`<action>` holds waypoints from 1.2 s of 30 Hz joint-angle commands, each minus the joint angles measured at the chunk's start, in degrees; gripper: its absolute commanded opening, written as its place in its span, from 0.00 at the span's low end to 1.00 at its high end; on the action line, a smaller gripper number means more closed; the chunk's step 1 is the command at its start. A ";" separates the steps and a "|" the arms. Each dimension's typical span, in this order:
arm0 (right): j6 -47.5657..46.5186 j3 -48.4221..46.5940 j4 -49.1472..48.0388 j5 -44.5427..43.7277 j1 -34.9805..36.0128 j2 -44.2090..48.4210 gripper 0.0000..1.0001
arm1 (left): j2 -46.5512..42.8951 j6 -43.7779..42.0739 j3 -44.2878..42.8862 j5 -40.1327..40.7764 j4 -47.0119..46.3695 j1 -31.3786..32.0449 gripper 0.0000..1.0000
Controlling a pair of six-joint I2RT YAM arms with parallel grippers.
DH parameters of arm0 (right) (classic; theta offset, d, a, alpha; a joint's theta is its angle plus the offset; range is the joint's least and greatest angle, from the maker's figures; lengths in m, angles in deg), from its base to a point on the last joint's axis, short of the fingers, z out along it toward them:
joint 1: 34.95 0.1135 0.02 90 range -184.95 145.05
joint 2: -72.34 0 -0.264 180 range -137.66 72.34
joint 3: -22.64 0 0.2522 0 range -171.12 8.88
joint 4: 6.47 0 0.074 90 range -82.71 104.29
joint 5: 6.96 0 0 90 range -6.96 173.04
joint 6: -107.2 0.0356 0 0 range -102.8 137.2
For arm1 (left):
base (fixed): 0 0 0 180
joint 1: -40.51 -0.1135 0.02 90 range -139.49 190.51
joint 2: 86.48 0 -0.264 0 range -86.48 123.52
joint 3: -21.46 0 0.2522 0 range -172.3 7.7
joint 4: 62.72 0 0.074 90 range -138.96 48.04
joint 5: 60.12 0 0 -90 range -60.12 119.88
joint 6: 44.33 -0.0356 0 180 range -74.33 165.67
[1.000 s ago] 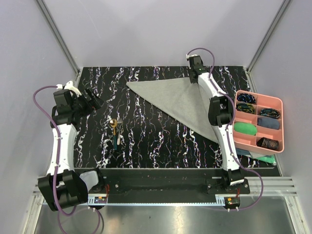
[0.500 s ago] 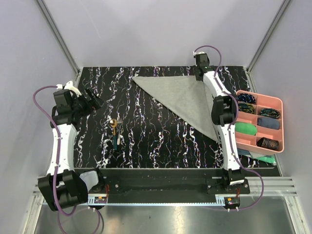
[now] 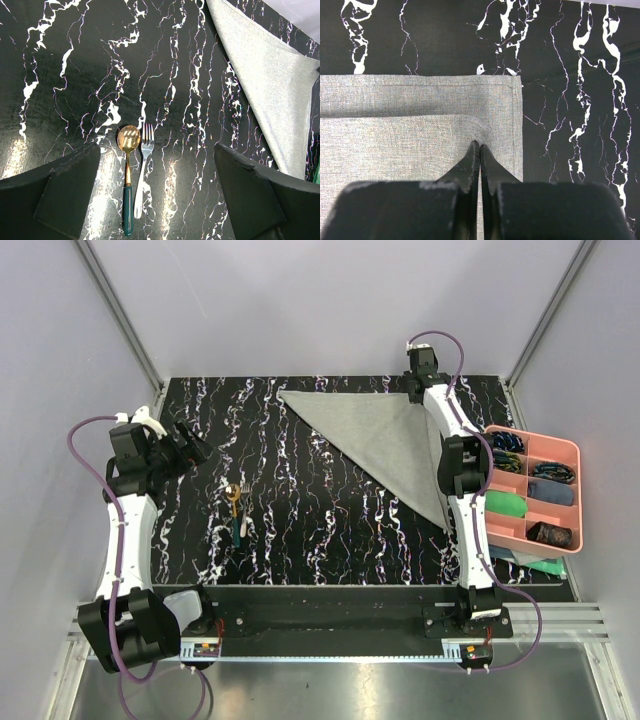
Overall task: Fold the napkin, place the utensils inside, and roll it up
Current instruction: Fold the napkin
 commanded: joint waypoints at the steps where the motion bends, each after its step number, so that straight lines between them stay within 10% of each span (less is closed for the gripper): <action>1: 1.00 -2.26 -0.54 -1.13 -0.25 4.26 0.00 | -0.40 -0.43 0.38 -1.27 -2.86 -0.40 0.99; 36: 0.48 -7.88 -0.45 -0.43 -3.94 -1.71 0.05 | -0.40 -0.25 0.47 -1.44 -2.95 -0.40 0.99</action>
